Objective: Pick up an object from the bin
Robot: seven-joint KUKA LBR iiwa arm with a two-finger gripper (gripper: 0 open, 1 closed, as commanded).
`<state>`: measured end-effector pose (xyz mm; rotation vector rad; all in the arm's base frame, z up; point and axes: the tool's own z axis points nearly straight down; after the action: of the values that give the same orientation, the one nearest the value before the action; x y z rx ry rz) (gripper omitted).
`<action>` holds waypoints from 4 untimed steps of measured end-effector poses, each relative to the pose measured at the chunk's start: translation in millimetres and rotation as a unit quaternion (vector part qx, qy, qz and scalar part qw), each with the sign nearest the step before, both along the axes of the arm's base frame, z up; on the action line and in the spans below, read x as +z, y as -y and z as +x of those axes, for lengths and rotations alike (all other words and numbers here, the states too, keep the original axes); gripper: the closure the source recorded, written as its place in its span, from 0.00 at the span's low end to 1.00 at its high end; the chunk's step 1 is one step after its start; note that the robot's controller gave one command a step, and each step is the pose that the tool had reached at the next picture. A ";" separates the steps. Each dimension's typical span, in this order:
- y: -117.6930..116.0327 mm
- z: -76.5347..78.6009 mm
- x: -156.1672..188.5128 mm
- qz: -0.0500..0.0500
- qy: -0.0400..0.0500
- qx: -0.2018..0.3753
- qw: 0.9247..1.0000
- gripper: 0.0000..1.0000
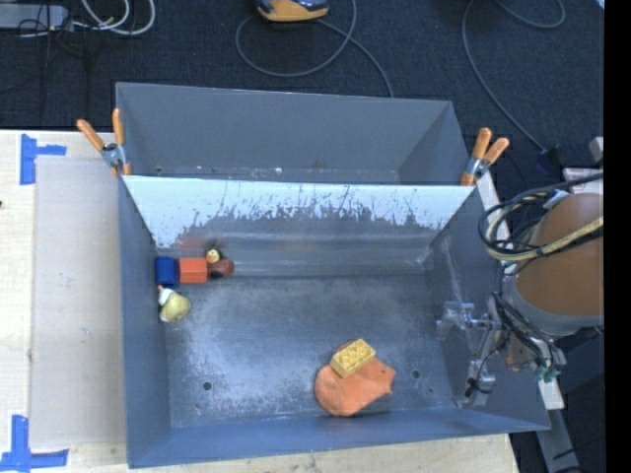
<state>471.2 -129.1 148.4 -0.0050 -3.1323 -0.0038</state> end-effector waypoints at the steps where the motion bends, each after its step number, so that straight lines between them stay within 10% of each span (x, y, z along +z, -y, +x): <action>1: -0.3 1.7 4.2 -0.001 0.004 0.002 1.000 0.00; 4: -58.2 8.4 -76.5 -0.002 0.011 0.059 0.998 0.00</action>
Offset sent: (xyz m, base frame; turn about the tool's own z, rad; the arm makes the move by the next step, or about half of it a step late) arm 0.0112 0.0373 -0.0770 -0.1756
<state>479.6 -70.9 72.0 0.1810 -3.1486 0.0048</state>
